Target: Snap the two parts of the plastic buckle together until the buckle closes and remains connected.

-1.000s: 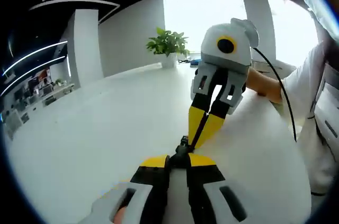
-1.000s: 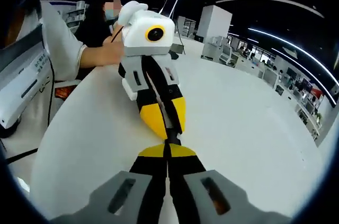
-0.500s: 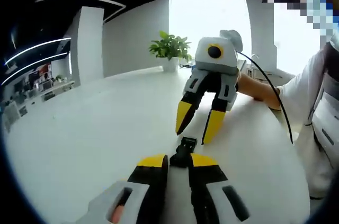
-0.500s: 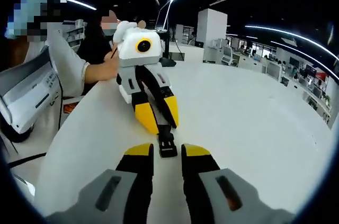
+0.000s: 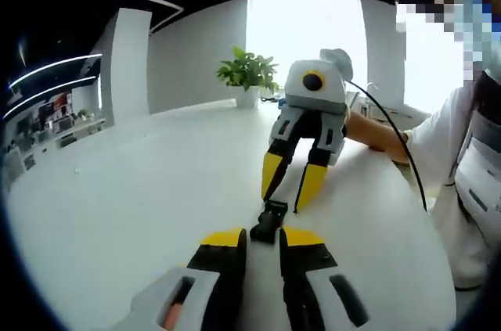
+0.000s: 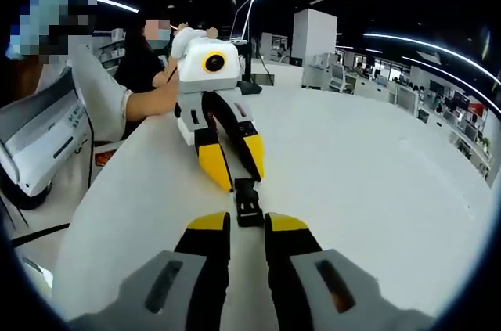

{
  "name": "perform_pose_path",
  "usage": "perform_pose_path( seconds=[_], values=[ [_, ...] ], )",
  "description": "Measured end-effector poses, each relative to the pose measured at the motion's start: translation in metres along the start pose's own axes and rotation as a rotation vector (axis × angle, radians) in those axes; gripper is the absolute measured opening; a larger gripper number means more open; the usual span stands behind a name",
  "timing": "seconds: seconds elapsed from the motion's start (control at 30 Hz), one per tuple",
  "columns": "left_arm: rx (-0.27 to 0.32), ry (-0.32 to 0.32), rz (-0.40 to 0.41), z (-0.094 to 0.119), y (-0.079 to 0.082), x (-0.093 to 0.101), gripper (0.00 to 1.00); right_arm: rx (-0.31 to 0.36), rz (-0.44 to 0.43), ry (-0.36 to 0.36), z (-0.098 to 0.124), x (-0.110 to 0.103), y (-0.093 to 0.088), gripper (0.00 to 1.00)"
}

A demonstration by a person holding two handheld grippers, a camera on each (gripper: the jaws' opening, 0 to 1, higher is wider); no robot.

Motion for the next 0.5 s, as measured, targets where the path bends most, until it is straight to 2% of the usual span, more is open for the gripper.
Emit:
perform_pose_path(
  seconds=[0.07,0.5],
  values=[
    [0.004,-0.002,0.000,-0.0002,-0.0004,0.0002,0.12,0.003,0.005,-0.004,0.0007,0.0001,-0.0006,0.13],
    [0.004,-0.016,-0.046,0.0003,0.0009,0.0075,0.11,0.009,0.030,-0.004,0.0033,-0.0034,0.0002,0.11]
  ],
)
Point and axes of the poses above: the point that each gripper's makers call its tool centre point, and the gripper's own axes: z roughly backward along the fingers, x roughly to its right, y roughly out of its top, the point moved 6 cm from there along z, roughly backward along the fingers, and after that the axes turned 5 degrees about -z, right-handed, at the moved point
